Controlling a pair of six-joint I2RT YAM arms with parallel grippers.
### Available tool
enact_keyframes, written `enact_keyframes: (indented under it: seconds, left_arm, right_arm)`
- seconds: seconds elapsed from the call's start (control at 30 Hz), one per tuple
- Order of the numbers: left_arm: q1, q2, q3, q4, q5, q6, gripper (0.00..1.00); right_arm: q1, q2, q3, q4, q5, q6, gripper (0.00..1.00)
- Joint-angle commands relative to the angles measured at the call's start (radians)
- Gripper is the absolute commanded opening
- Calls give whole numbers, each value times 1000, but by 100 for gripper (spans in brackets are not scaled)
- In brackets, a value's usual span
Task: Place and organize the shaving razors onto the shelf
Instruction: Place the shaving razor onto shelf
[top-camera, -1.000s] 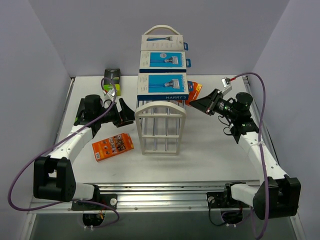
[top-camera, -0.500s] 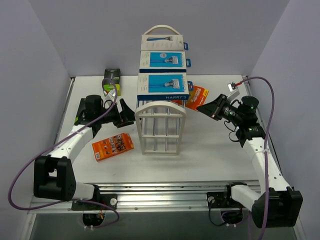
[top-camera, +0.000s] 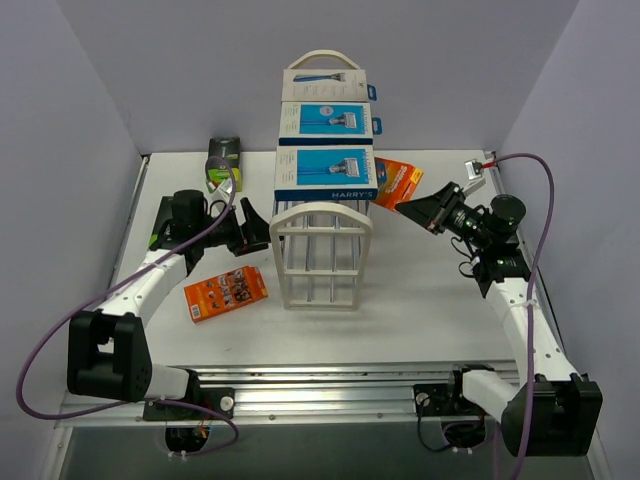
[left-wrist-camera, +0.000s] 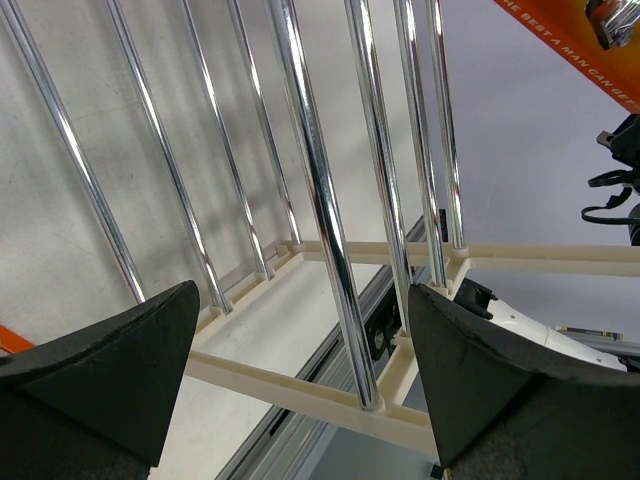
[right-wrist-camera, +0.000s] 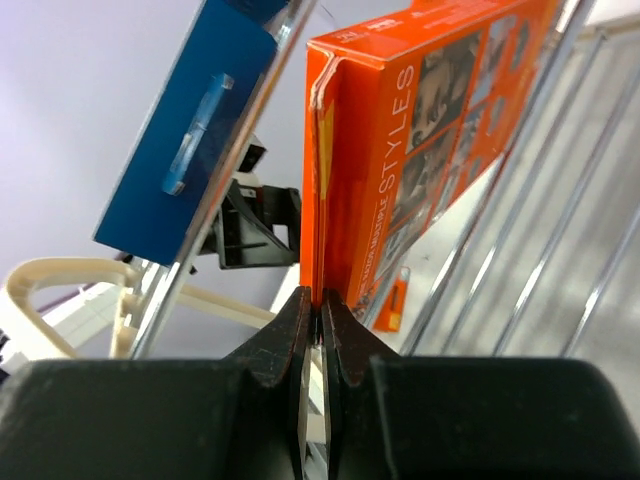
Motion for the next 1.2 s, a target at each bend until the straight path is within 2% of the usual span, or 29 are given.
enact_keyframes:
  seconds: [0.0,0.17,0.3,0.63,0.97,1.07,1.17]
  left_arm:
    - [-4,6,49,6,-6,18,94]
    - [-6,10,49,8,-6,18,94]
    - [-8,10,49,8,-4,17,94]
    - [-9,13,51,8,-3,18,94]
    - [-15,15,51,6,-3,18,94]
    - [-15,15,52,3,-3,20,94]
    - [-15,15,52,3,-1,18,94]
  right_arm:
    - [7,0,-3,279,-36,114,0]
    - [70,37,7,377,-22,178,0]
    - [92,74,-18,542,-22,264,0]
    - [148,155,-104,744,-16,344,0]
    - [199,294,-191,1142,-10,545,0]
    - [201,308,-196,1172,-10,559,0]
    - [202,310,-194,1118,-13,527,0]
